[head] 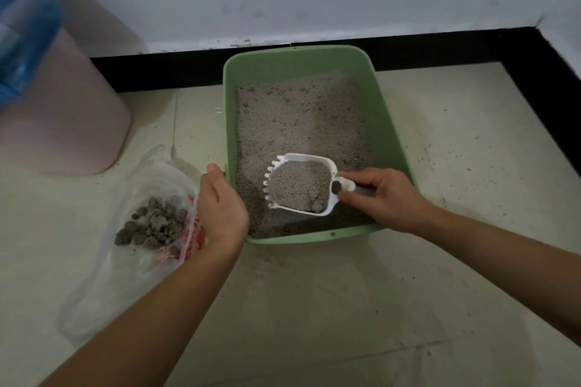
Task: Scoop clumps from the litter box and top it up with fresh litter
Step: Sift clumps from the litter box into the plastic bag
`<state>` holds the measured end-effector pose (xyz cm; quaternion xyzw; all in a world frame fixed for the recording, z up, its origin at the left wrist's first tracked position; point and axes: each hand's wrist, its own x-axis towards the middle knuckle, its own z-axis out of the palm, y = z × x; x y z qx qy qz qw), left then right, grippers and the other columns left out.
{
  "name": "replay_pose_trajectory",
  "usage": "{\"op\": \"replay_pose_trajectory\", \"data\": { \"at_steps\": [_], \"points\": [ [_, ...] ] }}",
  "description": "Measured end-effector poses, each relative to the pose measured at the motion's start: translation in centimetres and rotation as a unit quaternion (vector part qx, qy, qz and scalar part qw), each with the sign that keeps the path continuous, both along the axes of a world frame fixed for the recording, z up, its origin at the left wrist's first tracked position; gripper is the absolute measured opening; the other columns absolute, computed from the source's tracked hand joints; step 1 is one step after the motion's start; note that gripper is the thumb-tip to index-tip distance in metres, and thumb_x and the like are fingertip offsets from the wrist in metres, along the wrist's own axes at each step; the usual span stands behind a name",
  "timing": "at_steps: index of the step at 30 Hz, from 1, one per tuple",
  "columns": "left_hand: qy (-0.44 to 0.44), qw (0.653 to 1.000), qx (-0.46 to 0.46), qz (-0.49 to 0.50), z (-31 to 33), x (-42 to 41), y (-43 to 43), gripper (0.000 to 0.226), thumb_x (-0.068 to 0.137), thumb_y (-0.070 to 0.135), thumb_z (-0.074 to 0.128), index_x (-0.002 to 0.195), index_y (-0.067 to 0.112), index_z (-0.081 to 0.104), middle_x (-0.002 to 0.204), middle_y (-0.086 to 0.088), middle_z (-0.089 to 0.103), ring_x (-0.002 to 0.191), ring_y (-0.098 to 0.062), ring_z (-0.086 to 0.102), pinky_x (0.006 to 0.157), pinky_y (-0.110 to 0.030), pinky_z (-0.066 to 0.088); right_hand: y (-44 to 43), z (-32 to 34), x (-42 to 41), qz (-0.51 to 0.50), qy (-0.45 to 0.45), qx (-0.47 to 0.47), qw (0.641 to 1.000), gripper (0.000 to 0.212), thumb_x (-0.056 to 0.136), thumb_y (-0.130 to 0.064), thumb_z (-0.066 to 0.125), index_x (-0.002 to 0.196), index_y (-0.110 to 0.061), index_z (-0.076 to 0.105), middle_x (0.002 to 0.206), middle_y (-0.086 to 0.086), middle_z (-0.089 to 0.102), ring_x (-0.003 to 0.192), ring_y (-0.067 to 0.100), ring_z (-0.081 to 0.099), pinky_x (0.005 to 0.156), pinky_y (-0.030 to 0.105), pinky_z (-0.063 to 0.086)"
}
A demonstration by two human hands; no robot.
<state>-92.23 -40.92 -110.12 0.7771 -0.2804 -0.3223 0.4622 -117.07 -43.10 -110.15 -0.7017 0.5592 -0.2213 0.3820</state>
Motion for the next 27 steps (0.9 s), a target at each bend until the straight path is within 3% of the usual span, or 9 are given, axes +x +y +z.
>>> {"op": "replay_pose_trajectory", "data": {
  "at_steps": [3,5,9,13,16,18,21,24,27],
  "points": [
    [0.002,1.000,0.005,-0.002,-0.1,0.0,-0.1,0.054,0.105,0.044,0.021,0.141,0.012,0.047,0.145,-0.010,0.047,0.134,-0.022,0.041,0.096,-0.022,0.021,-0.1,0.1,-0.1,-0.018,-0.005,-0.004,1.000,0.031,0.086,-0.036,0.073,0.117,-0.037,0.071,0.087,-0.004,0.070,0.081,0.009,0.066,0.075,0.028,0.049],
    [0.000,1.000,0.001,-0.003,-0.1,0.0,-0.1,0.054,0.105,0.044,0.021,0.140,0.012,0.048,0.142,-0.010,0.049,0.130,-0.020,0.043,0.095,-0.023,0.022,0.1,0.2,-0.1,0.011,0.019,-0.009,1.000,0.031,0.087,-0.036,0.072,0.119,-0.037,0.070,0.086,-0.008,0.069,0.078,0.006,0.064,0.071,0.025,0.048],
    [0.003,1.000,-0.004,-0.005,-0.2,0.0,-0.1,0.053,0.106,0.042,0.021,0.128,0.007,0.053,0.106,0.001,0.048,0.100,-0.011,0.041,0.088,-0.025,0.026,0.0,0.0,-0.2,-0.035,0.013,-0.029,0.999,0.034,0.088,-0.035,0.072,0.122,-0.031,0.070,0.084,-0.002,0.066,0.076,0.010,0.063,0.070,0.029,0.048],
    [-0.004,1.000,-0.003,-0.003,-0.4,0.1,-0.1,0.051,0.106,0.041,0.022,0.123,0.007,0.055,0.100,0.004,0.046,0.096,-0.012,0.041,0.086,-0.026,0.027,0.1,0.2,0.4,-0.009,0.017,-0.021,1.000,0.032,0.089,-0.036,0.071,0.120,-0.041,0.067,0.081,-0.008,0.064,0.074,0.003,0.060,0.066,0.016,0.043],
    [-0.002,1.000,-0.006,-0.001,-0.5,0.3,-0.1,0.050,0.106,0.040,0.023,0.122,0.007,0.055,0.101,0.003,0.047,0.096,-0.014,0.042,0.086,-0.027,0.028,-0.2,0.4,1.2,-0.043,-0.021,-0.023,0.999,0.032,0.088,-0.034,0.072,0.114,-0.052,0.066,0.088,-0.001,0.069,0.082,0.010,0.065,0.075,0.029,0.049],
    [-0.006,1.000,-0.005,0.000,-0.6,0.3,-0.2,0.049,0.105,0.041,0.023,0.121,0.008,0.056,0.102,0.002,0.049,0.096,-0.015,0.043,0.086,-0.028,0.029,-0.3,0.4,1.5,-0.017,0.013,-0.014,1.000,0.032,0.090,-0.034,0.071,0.120,-0.043,0.067,0.087,-0.011,0.068,0.082,-0.001,0.064,0.076,0.019,0.048],
    [-0.008,1.000,-0.004,-0.002,-0.8,0.4,-0.2,0.046,0.105,0.042,0.023,0.113,0.011,0.057,0.092,0.005,0.052,0.093,-0.017,0.045,0.084,-0.029,0.030,-0.1,0.2,1.7,-0.018,0.038,-0.015,0.999,0.033,0.092,-0.030,0.069,0.125,-0.028,0.068,0.081,-0.027,0.057,0.077,-0.019,0.055,0.067,0.002,0.037],
    [-0.003,1.000,-0.002,-0.004,-0.7,0.4,-0.2,0.039,0.105,0.042,0.024,0.104,0.016,0.053,0.084,0.007,0.049,0.090,-0.018,0.045,0.082,-0.029,0.029,0.0,0.4,1.8,-0.022,0.042,-0.005,0.999,0.034,0.092,-0.030,0.068,0.126,-0.031,0.067,0.081,-0.026,0.058,0.076,-0.015,0.056,0.068,0.012,0.040],
    [-0.012,1.000,-0.006,-0.004,-0.9,0.4,-0.2,0.045,0.105,0.042,0.024,0.113,0.010,0.056,0.090,0.004,0.048,0.090,-0.017,0.045,0.081,-0.029,0.029,-0.1,0.5,2.0,-0.018,0.056,-0.002,0.998,0.031,0.093,-0.032,0.066,0.124,-0.036,0.067,0.085,-0.020,0.064,0.077,-0.005,0.060,0.070,0.025,0.046]
  ]
}}
